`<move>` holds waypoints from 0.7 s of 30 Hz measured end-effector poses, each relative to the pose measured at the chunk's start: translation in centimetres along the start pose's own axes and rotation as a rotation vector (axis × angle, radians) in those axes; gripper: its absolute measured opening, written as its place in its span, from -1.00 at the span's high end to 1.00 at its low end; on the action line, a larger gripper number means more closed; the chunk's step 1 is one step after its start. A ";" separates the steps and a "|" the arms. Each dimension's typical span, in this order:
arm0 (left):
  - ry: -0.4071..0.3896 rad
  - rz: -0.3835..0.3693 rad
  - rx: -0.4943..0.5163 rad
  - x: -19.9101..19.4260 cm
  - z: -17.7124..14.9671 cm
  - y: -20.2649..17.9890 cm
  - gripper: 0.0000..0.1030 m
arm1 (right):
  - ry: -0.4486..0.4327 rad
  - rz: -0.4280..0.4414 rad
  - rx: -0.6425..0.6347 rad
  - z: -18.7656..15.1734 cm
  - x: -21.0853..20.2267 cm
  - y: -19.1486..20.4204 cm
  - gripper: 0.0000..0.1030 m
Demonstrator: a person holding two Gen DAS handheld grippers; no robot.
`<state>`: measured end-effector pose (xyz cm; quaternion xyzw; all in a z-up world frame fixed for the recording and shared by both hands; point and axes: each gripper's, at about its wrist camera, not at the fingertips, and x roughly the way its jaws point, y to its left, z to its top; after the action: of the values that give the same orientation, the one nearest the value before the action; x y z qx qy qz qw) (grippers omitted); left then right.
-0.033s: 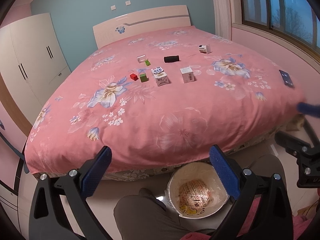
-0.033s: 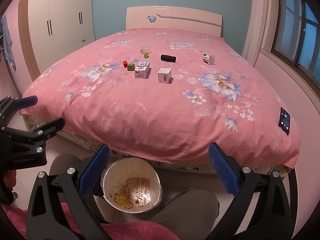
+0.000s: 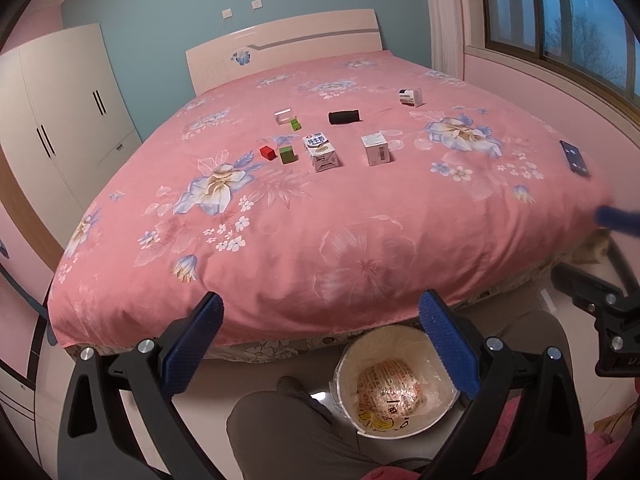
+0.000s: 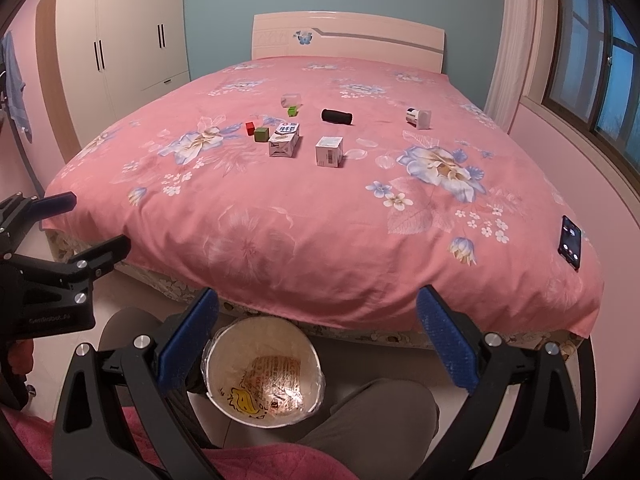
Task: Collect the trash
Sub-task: 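Grasp the white milk carton with the left tool while the right tool grasps the white medicine box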
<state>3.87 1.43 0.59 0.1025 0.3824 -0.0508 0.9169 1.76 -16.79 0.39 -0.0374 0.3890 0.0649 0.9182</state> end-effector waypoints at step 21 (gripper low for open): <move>0.044 -0.043 -0.120 14.2 11.8 1.7 -0.93 | -0.031 0.014 -0.003 10.5 10.9 -2.5 -0.87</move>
<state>22.27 0.20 -1.13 0.0400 0.4068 -0.0452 0.9115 17.10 -16.99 -0.14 -0.0349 0.3750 0.0724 0.9235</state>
